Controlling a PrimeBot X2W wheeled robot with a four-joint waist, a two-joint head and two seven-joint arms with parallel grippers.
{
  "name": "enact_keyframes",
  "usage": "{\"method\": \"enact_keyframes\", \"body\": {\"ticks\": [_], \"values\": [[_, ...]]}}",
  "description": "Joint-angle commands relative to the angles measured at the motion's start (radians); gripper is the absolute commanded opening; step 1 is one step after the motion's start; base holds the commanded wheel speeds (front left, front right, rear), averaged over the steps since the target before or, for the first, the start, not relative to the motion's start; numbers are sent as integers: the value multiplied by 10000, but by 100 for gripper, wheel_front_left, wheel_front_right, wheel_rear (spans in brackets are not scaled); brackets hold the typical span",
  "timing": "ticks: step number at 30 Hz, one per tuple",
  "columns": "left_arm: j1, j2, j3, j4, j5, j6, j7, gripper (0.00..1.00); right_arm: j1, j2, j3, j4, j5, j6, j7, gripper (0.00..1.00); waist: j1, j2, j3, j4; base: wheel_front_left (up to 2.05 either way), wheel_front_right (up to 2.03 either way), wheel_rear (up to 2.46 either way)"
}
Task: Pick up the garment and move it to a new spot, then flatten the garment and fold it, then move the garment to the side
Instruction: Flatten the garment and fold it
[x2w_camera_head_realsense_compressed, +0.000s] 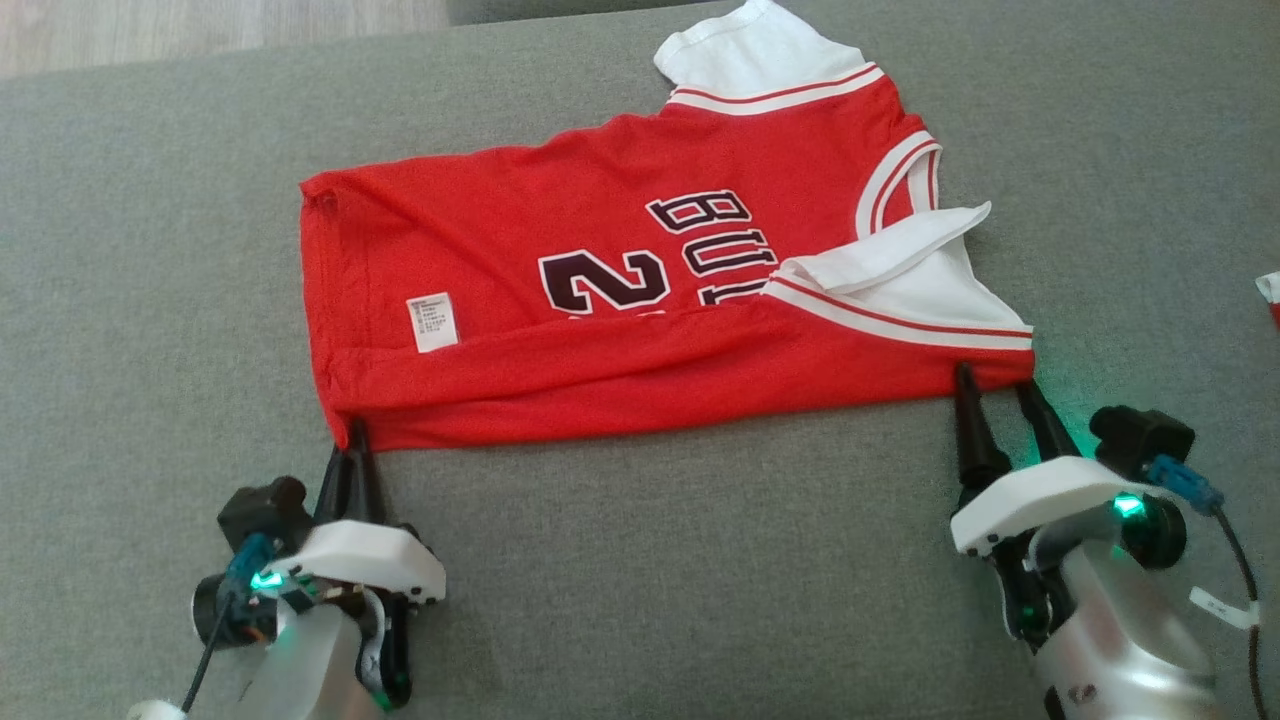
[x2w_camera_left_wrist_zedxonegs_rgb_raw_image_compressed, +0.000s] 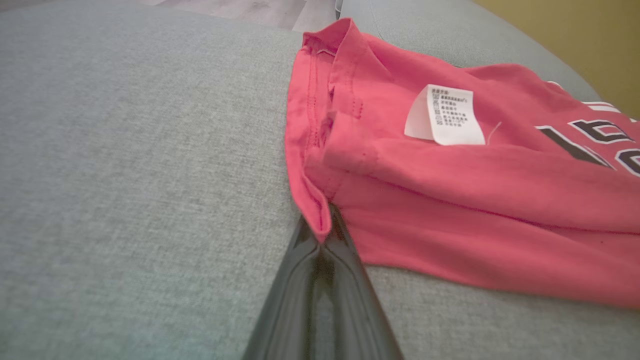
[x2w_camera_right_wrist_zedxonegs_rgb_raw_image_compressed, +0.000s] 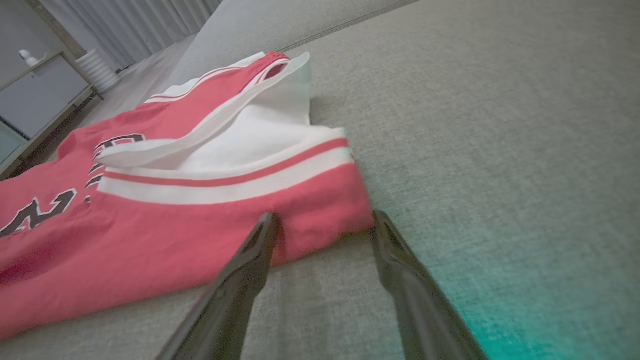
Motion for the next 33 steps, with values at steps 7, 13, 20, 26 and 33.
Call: {"method": "enact_keyframes", "body": {"ticks": [7, 13, 20, 26, 33], "values": [[163, 74, 177, -445, -39, -15, 95, 0, -645, 50, 620, 448, 971, -9, -114, 0, 0, 0, -25, 38, 0, 0, 0], [-61, 74, 519, -1639, -30, -157, 95, 0, -1055, -216, 426, -624, 1501, -9, -132, 0, 0, 0, -293, 55, 0, 0, 0], [-764, 74, 1387, -2214, 559, -501, 94, 0, -1646, -435, 255, -1321, 2077, -9, -134, 0, 0, 0, -1247, 124, 0, 0, 0], [194, 74, 1430, -1211, 486, -723, 94, 0, -557, -561, 414, -982, 2458, -9, -134, 0, 0, 0, -2166, 148, 0, 0, 0], [2108, 74, 799, -774, -393, -694, 94, 0, 1409, -930, 812, -755, 2751, -9, -113, 0, 0, 0, -2309, 169, 0, 0, 0]]}}
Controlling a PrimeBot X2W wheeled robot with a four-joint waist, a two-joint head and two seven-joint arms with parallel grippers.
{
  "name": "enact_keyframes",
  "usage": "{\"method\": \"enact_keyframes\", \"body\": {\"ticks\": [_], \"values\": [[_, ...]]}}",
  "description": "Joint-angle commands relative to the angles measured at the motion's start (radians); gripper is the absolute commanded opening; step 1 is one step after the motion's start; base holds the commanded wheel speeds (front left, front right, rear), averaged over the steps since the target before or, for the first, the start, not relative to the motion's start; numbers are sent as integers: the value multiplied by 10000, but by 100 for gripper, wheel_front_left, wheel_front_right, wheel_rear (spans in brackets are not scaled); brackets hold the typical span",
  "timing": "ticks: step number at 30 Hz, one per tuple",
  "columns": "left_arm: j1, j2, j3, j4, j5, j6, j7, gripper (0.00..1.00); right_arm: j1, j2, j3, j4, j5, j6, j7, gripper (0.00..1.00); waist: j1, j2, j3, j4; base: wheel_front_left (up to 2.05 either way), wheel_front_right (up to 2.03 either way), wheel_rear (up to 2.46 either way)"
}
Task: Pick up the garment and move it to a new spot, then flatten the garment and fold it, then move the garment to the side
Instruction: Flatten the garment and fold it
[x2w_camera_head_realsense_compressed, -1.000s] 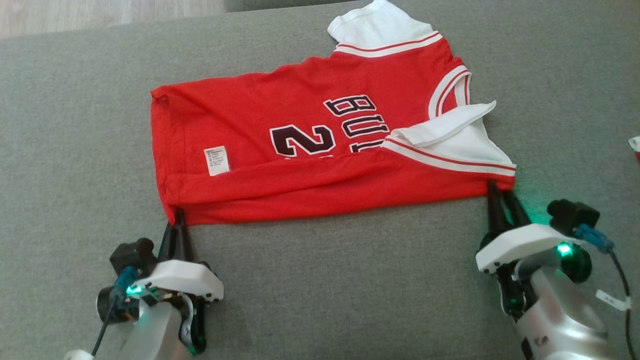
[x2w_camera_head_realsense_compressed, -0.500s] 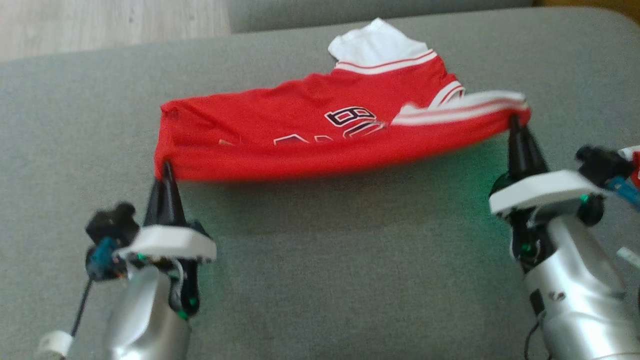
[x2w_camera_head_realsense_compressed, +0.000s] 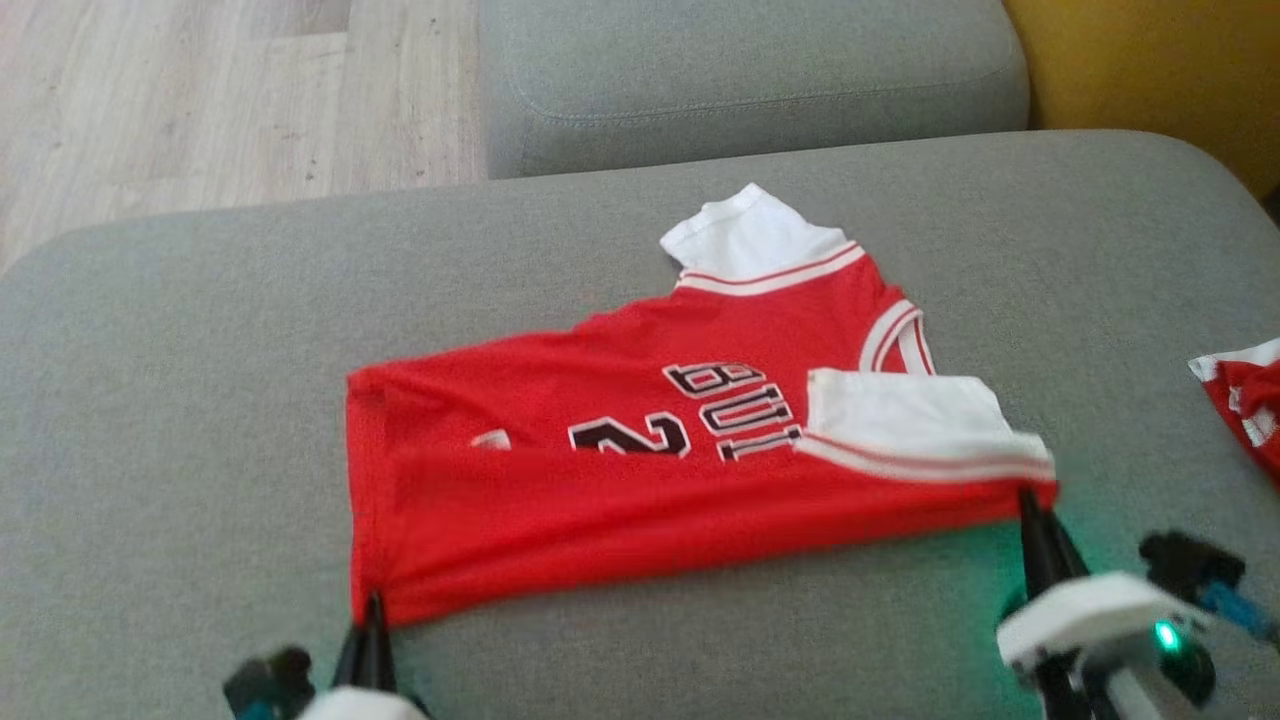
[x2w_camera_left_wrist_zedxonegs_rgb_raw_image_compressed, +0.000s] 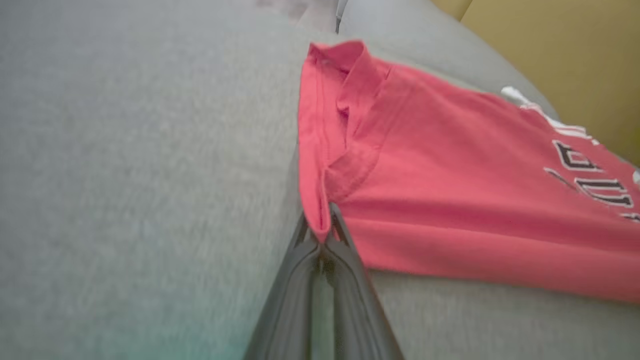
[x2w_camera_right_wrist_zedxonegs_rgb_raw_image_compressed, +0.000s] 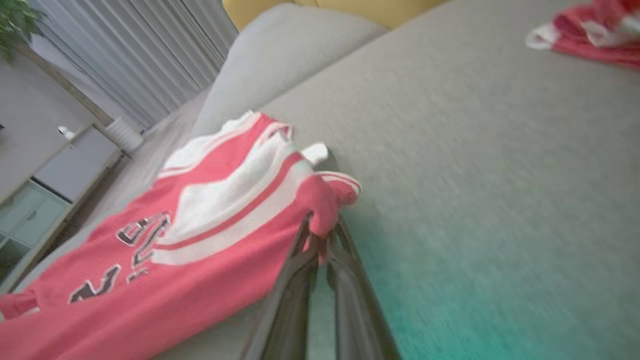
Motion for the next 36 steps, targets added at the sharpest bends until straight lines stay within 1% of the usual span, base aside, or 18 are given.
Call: {"method": "enact_keyframes", "body": {"ticks": [1, 2, 3, 4, 7, 10, 12, 14, 16, 19, 21, 24, 28, 31, 36], "values": [[-129, 179, 70, -309, -143, 83, -53, 0, -161, -375, 248, -235, -16, -9, -89, 45, 3, 0, 40, 21, 0, 0, 0], [-129, 179, 70, -309, -143, 83, -53, 0, -161, -375, 248, -235, -16, -9, -89, 45, 3, 0, 40, 21, 0, 0, 0], [-38, 179, -29, -384, -120, 135, -53, 61, -88, -422, 267, -203, -71, -9, -89, 100, 3, 0, 56, 37, 0, 0, 0], [19, 179, -94, -455, -67, 187, -53, 100, -68, -449, 283, -211, -130, -9, -90, 100, 3, 0, 78, 49, 0, 0, 0], [-46, 179, -176, -673, 146, 320, -53, 100, -287, -576, 276, -260, -569, -9, -96, 100, 3, 0, 187, 78, 0, 0, 0], [-493, 184, -203, -910, 553, 372, -53, 100, -697, -608, 125, -353, -1075, -9, -104, 100, 3, 0, 366, 135, 0, 0, 0], [-1077, 315, -269, -914, 866, 262, -53, 100, -1008, -598, 49, -435, -1448, -9, -107, 100, 3, 0, 509, 192, 0, 0, 0], [-1896, 582, -386, -585, 1033, 86, 89, 100, -1315, -540, -5, -521, -1710, -9, -109, 100, 3, 0, 674, 253, 0, 0, 0], [-2907, 930, -564, -203, 1162, -134, 634, 100, -1627, -484, 5, -588, -1906, -9, -110, 100, 3, 0, 870, 291, 0, 0, 0], [-4332, 1373, -860, 371, 1257, -390, 1816, 100, -2063, -400, 181, -632, -2071, -9, -63, 100, 3, 0, 1169, 297, 0, 0, 0], [-5118, 1620, -1044, 708, 1269, -508, 2494, 100, -2335, -375, 311, -632, -2112, -9, -31, 100, 3, 0, 1357, 276, 0, 0, 0], [-5916, 1862, -1170, 1203, 1099, -606, 3201, 100, -2676, -330, 467, -621, -2106, -9, -20, 100, 3, 0, 1608, 203, 0, 0, 0], [-6444, 1998, -1315, 1738, 841, -659, 3629, 100, -2954, -372, 675, -611, -2034, -9, -32, 100, 3, 0, 1920, 129, 0, 0, 0], [-6636, 2107, -1396, 2083, 755, -670, 3617, 100, -3096, -466, 783, -604, -1940, -9, -45, 100, 3, 0, 2131, 91, 0, 0, 0], [-6760, 2082, -1510, 2695, 578, -679, 3645, 100, -3310, -616, 888, -589, -1796, -9, -66, 100, 3, 0, 2426, 94, 0, 0, 0]]}}
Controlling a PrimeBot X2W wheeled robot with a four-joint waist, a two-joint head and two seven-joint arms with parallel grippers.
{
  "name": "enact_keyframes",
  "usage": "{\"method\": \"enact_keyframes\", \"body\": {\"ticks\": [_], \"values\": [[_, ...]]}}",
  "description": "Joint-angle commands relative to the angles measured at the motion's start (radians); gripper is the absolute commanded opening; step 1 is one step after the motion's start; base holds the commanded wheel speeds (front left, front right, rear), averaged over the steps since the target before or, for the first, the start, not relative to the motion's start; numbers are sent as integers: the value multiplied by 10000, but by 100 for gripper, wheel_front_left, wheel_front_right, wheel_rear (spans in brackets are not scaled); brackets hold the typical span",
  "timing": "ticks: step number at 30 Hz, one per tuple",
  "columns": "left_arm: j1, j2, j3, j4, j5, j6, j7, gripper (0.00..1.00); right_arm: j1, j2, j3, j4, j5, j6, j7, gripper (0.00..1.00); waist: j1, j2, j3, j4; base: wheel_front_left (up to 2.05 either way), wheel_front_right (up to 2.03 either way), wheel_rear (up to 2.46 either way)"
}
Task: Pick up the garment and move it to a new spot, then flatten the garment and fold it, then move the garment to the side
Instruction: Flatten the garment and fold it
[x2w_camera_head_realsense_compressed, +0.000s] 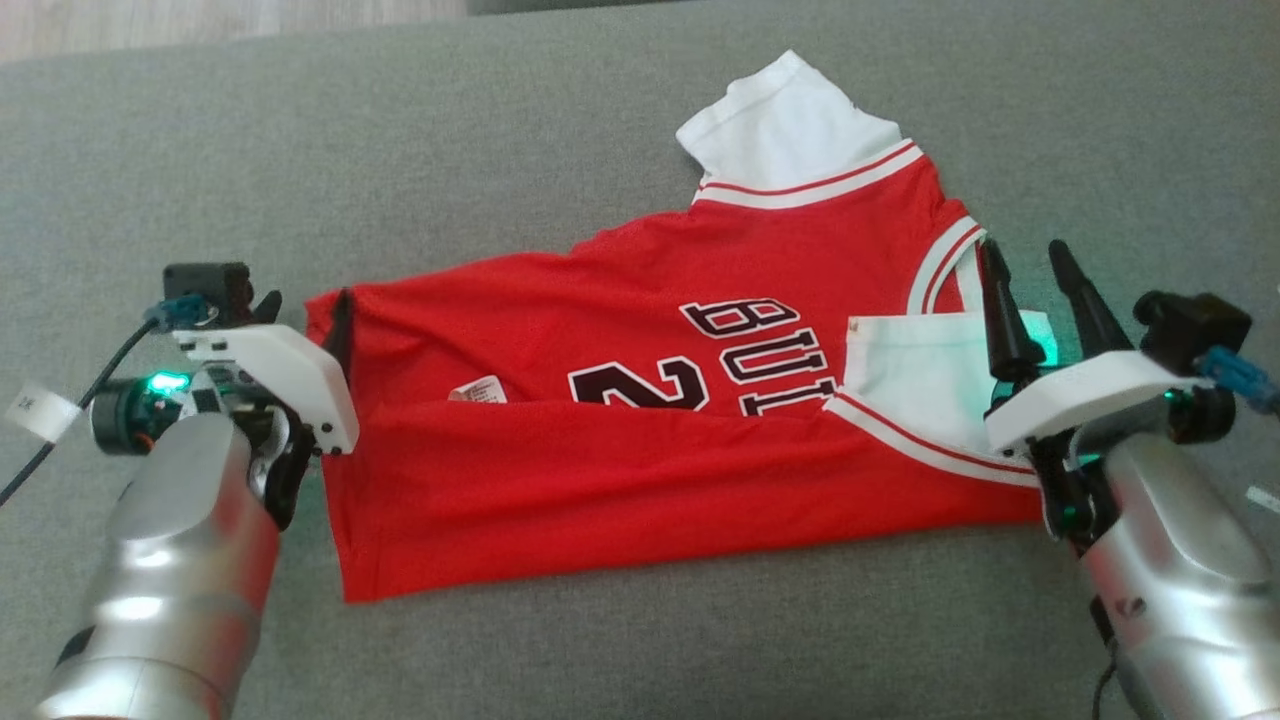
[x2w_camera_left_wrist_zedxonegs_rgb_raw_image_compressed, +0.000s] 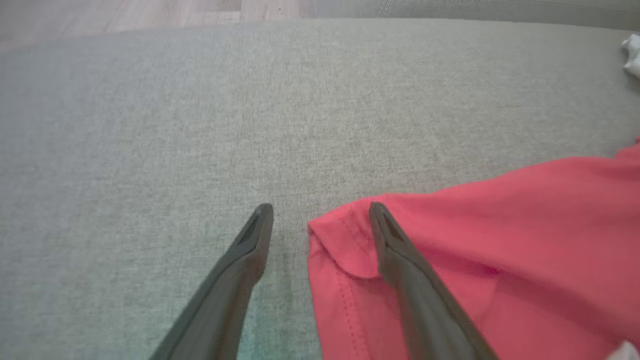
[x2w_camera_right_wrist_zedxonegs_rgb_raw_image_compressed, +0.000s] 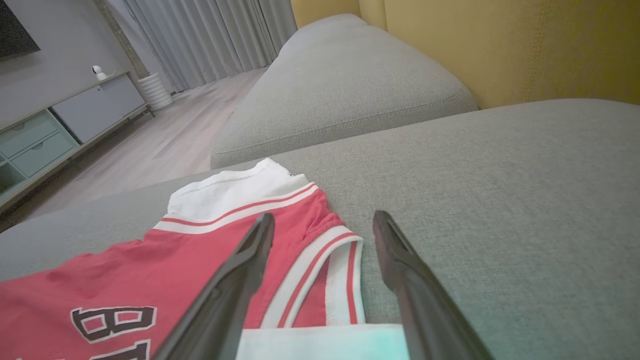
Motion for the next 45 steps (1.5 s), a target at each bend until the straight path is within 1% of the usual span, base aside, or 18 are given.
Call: {"method": "enact_keyframes", "body": {"ticks": [1, 5, 6, 7, 8, 11, 15, 20, 27, 34, 35, 39, 43, 44, 45], "values": [[-483, 389, 160, -72, -79, -50, 24, 100, -377, -172, 240, -257, 71, -9, -101, 100, -2, 0, 111, 18, 0, 0, 0], [-622, 266, -125, 276, -243, -54, 257, 100, -704, -302, 336, -189, 163, -9, -97, 100, -2, 0, 307, 86, 0, 0, 0], [-655, 222, -215, 320, -315, -54, 343, 92, -802, -331, 354, -160, 185, -9, -87, 100, -2, 0, 349, 115, 0, 0, 0], [-691, 188, -307, 330, -384, -55, 396, 27, -905, -360, 381, -138, 197, -9, -68, 100, -2, 0, 393, 149, 0, 0, 0], [-732, 169, -425, 309, -427, -55, 408, 0, -1023, -393, 404, -114, 209, -9, -41, 100, -2, 0, 442, 192, 0, 0, 0], [-830, 143, -683, 203, -508, -55, 386, 0, -1306, -496, 452, -43, 216, -9, 39, 100, -2, 0, 536, 310, 0, 0, 0], [-1127, 84, -1217, -237, -663, -56, 93, 0, -2030, -815, 547, 260, 90, -9, 366, 100, -2, 0, 690, 699, 0, 0, 0], [-1900, 142, -1566, -849, -432, -56, -1075, 0, -3124, -1237, 790, 853, -152, -9, 990, 100, -2, 0, 914, 1385, 0, 0, 0], [-2440, -544, -2076, -1057, -133, -57, -2193, 0, -4489, -1800, 1057, 2352, -529, -9, 1958, 100, -2, 0, 1081, 2493, 0, 0, 0], [-2542, -1156, -2558, -916, -395, -57, -2575, 0, -5584, -2212, 1323, 3643, -741, -9, 2719, 100, -2, 0, 1448, 3424, 0, 0, 0], [-2558, -1269, -2705, -946, -526, -57, -2697, 0, -5853, -2326, 1330, 4001, -800, -9, 2889, 100, -2, 0, 1576, 3639, 0, 0, 0], [-2530, -1407, -3028, -1001, -782, -57, -2888, 0, -6187, -2370, 1440, 4587, -904, -9, 3275, 100, -2, 0, 1806, 3927, 0, 0, 0], [-2540, -1464, -3224, -1009, -1023, -57, -3052, 0, -6350, -2252, 1634, 4859, -837, -9, 3675, 100, -2, 0, 2065, 4013, 0, 0, 0], [-2528, -1473, -3268, -989, -1076, -57, -3087, 0, -6346, -2229, 1658, 4930, -795, -9, 3756, 91, -2, 0, 2086, 4012, 0, 0, 0], [-2520, -1480, -3315, -968, -1131, -57, -3118, 0, -6326, -2219, 1716, 4979, -776, -9, 3831, 74, -2, 0, 2096, 4010, 0, 0, 0]]}}
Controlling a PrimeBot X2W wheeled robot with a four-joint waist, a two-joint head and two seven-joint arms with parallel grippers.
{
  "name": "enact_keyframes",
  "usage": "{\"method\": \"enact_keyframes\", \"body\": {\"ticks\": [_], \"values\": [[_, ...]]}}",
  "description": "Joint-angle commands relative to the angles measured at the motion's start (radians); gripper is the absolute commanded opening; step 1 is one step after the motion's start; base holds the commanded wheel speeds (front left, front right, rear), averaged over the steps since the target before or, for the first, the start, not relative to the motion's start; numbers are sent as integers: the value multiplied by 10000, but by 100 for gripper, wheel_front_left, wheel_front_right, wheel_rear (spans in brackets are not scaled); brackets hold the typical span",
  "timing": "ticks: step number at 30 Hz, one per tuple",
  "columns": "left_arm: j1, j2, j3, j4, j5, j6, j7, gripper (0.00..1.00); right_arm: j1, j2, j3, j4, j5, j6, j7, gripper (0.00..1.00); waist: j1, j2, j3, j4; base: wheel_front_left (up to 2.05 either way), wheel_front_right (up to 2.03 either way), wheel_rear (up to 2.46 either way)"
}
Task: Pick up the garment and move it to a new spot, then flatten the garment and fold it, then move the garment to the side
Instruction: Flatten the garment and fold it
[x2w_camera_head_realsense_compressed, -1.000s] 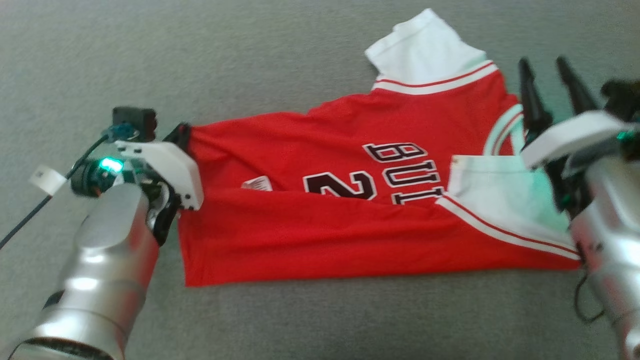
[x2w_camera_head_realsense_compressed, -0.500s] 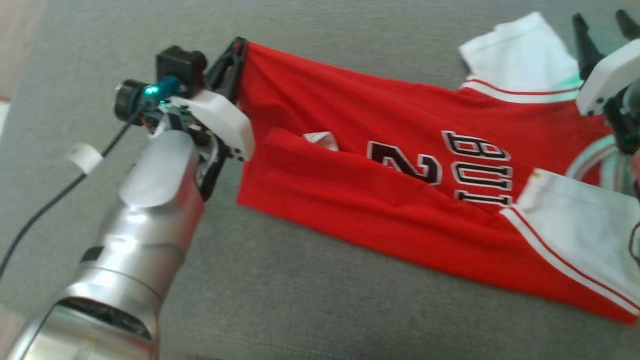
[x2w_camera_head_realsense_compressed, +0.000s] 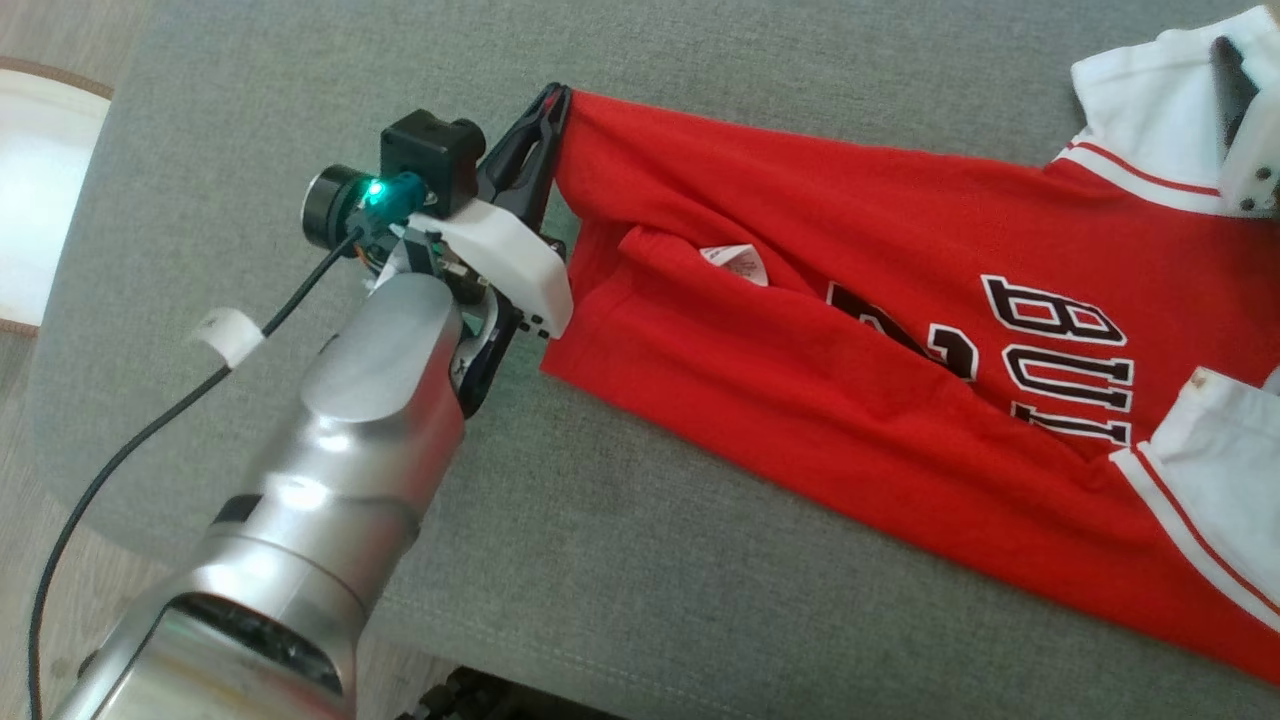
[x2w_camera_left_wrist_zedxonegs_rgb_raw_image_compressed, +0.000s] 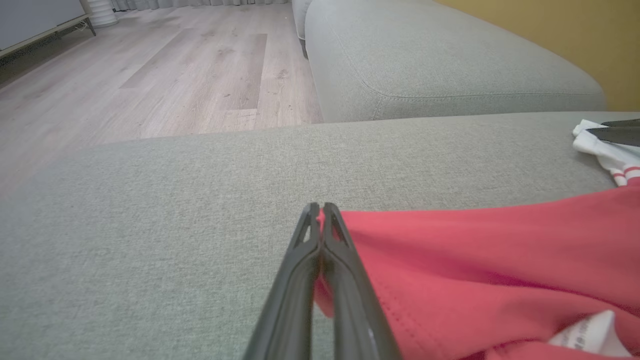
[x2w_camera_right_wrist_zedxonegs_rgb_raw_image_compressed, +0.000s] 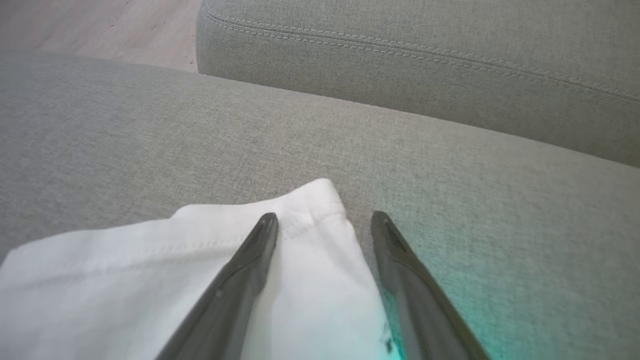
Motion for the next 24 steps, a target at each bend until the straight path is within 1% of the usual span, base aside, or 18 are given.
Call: {"method": "enact_keyframes", "body": {"ticks": [1, 2, 3, 4, 6, 9, 10, 14, 17, 18, 19, 24], "values": [[-388, 292, 139, -195, -127, 20, -152, 0, -192, 90, 221, -82, 69, -9, 147, 45, -2, 1, 31, 15, 0, 0, 0], [-380, 287, 93, -166, -175, 20, -181, 0, -167, 80, 242, -59, 115, -9, 136, 5, -2, 1, 5, 11, 0, 0, 0], [-370, 284, 53, -136, -230, 20, -208, 0, -144, 79, 265, -57, 163, -9, 97, 0, -2, 1, -28, 2, 0, 0, 0], [-372, 281, 28, -98, -277, 20, -234, 0, -175, 31, 257, -127, 192, -9, -135, 0, -2, 1, -52, -17, 0, 0, 0], [-409, 278, 18, -20, -327, 70, -318, 0, -330, -139, 161, -171, 80, -9, -945, 0, -2, 1, -101, -78, 0, 0, 0], [-441, 276, 55, 104, -385, 152, -448, 0, -538, -168, -123, -25, -26, -9, -2012, 0, -2, 1, -204, -232, 0, 0, 0], [-441, 276, 55, 104, -385, 152, -448, 0, -538, -168, -123, -25, -26, -9, -2012, 0, -2, 1, -204, -232, 0, 0, 0], [-434, 428, 110, 305, -301, 317, -601, 0, -708, 47, -525, 113, -90, -9, -3323, 0, -2, 1, -402, -590, 0, 0, 0], [-257, 583, 57, 408, -119, 434, -676, 0, -557, 333, -884, -95, 2, -9, -3780, 0, -2, 1, -610, -979, 0, 0, 0], [-210, 656, 49, 397, -49, 469, -692, 0, -432, 421, -946, -292, -9, -9, -3829, 0, -2, 1, -664, -1122, 0, 0, 0], [-109, 859, 152, 292, 38, 598, -712, 0, -109, 559, -1224, -1076, 38, -9, -3854, 0, -2, 1, -758, -1469, 0, 0, 0], [511, 1537, 669, -676, 474, 1050, -720, 0, 1587, 911, -1967, -3292, 243, -9, -3861, 0, -2, 1, -1139, -2282, 0, 0, 0]]}}
